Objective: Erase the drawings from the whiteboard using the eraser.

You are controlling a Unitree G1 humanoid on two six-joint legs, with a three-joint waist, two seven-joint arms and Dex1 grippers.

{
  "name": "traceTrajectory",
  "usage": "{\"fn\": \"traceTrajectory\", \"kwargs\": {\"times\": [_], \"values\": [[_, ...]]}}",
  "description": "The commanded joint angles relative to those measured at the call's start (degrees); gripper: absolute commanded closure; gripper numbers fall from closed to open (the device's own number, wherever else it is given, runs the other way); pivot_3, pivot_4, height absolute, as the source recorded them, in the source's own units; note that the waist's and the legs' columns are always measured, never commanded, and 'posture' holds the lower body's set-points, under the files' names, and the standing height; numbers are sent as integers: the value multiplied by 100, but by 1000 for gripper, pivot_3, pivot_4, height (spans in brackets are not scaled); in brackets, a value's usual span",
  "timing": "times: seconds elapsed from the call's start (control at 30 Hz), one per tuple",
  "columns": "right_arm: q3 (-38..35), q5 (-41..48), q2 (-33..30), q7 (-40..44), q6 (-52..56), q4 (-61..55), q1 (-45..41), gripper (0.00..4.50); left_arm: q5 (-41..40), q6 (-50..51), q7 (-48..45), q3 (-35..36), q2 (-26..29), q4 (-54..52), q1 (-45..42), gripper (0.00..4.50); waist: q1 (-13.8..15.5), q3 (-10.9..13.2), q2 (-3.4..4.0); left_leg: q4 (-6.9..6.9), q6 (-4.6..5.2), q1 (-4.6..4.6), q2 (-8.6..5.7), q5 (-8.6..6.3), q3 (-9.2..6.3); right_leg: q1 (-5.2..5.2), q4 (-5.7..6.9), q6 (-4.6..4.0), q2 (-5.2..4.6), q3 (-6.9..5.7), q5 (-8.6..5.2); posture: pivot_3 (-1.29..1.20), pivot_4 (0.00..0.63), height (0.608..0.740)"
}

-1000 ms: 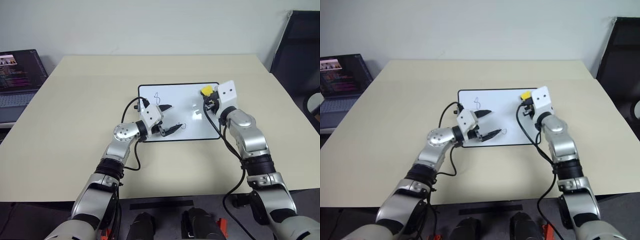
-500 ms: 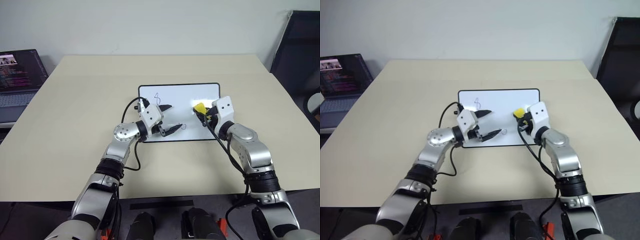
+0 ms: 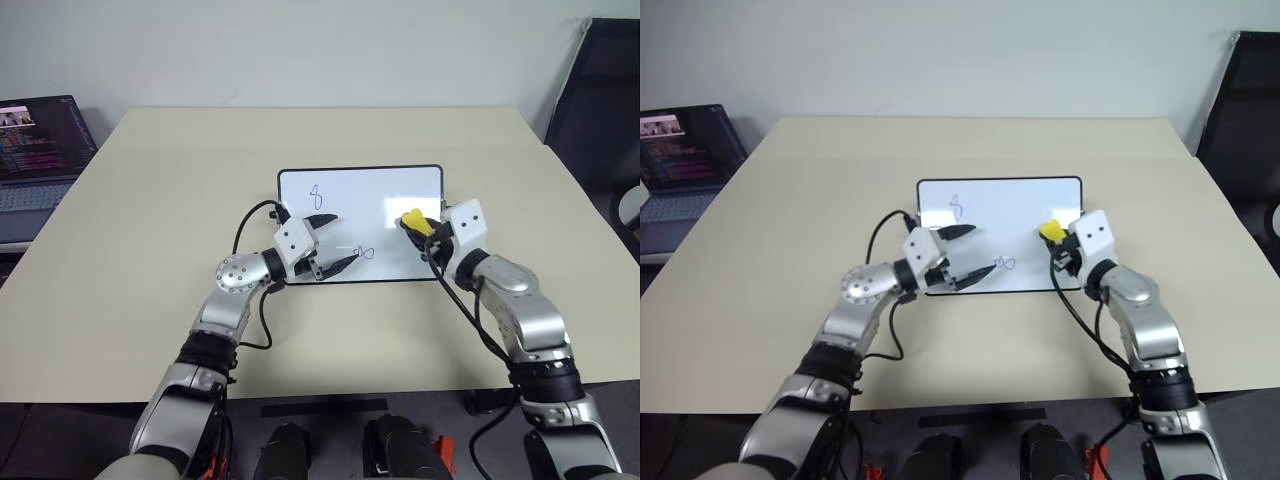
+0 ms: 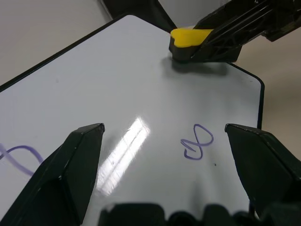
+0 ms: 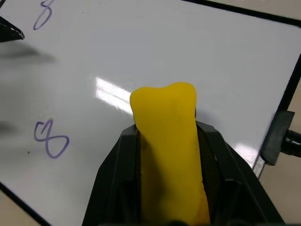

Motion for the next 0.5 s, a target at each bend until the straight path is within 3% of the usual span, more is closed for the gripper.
{"fn": "traceTrajectory", "kwargs": {"times": [0.03,0.2,0.5], "values": [[21,-6,-150,207,-457,-494,99,3292,-190,221,135,64,48,-924,581,0,-3,0,0,0,0,2,1,0,0,0,1,0,0,1,0,0,150,740],[190,-59,-213,393,-778,-619,141,3292,-72,485,439,73,62,-1526,1228,0,16,5,-3,11,0,8,0,1,-5,2,13,-1,3,-5,0,0,150,740],[771,-507,-184,705,-1723,-74,-278,3292,-29,795,764,102,144,-1773,1387,0,19,8,-5,12,0,7,-1,0,-3,5,9,-2,2,-5,0,0,150,740]]}}
